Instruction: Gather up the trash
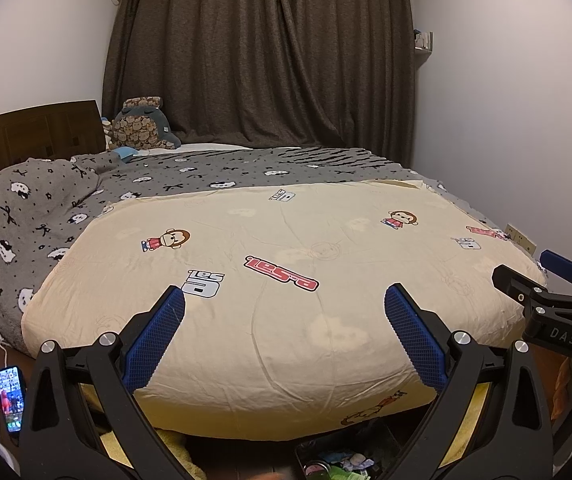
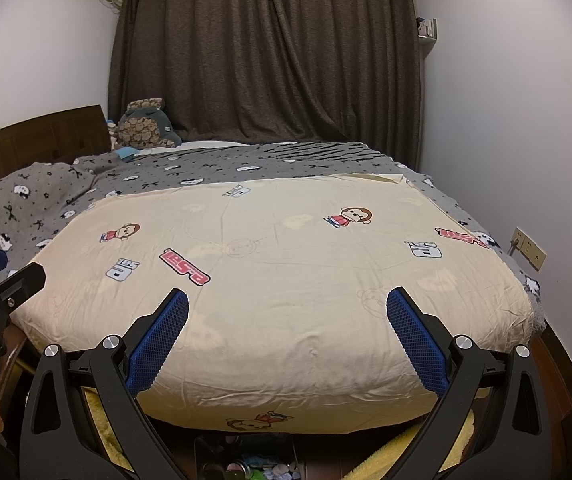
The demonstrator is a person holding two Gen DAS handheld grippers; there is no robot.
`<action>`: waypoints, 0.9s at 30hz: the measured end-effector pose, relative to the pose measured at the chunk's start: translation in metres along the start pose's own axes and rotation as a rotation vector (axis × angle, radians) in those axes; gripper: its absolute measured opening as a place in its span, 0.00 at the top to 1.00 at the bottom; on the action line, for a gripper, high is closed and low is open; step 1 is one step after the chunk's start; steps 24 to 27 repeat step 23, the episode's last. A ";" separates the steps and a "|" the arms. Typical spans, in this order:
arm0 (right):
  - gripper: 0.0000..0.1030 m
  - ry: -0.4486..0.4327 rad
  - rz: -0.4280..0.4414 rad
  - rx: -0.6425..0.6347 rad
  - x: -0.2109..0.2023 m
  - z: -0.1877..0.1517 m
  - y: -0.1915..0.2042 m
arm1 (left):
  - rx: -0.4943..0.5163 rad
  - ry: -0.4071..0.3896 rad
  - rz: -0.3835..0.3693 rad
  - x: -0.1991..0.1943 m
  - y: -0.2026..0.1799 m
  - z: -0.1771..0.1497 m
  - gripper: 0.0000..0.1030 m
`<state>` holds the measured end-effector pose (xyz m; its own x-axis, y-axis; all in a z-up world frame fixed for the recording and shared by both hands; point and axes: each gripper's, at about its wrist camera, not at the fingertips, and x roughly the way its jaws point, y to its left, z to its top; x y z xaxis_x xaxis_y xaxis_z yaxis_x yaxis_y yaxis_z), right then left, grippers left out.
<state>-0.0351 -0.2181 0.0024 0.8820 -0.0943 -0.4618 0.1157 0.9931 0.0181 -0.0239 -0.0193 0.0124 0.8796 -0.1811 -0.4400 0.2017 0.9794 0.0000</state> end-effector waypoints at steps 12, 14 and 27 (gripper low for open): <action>0.03 0.002 -0.008 0.007 -0.001 0.000 0.001 | -0.023 -0.031 0.005 -0.006 -0.002 0.002 0.08; 0.03 0.002 -0.008 0.007 -0.001 0.000 0.001 | -0.026 -0.027 0.002 -0.006 -0.003 0.002 0.08; 0.03 0.000 -0.010 0.009 -0.002 0.000 0.001 | -0.053 0.000 -0.003 -0.002 0.000 0.005 0.08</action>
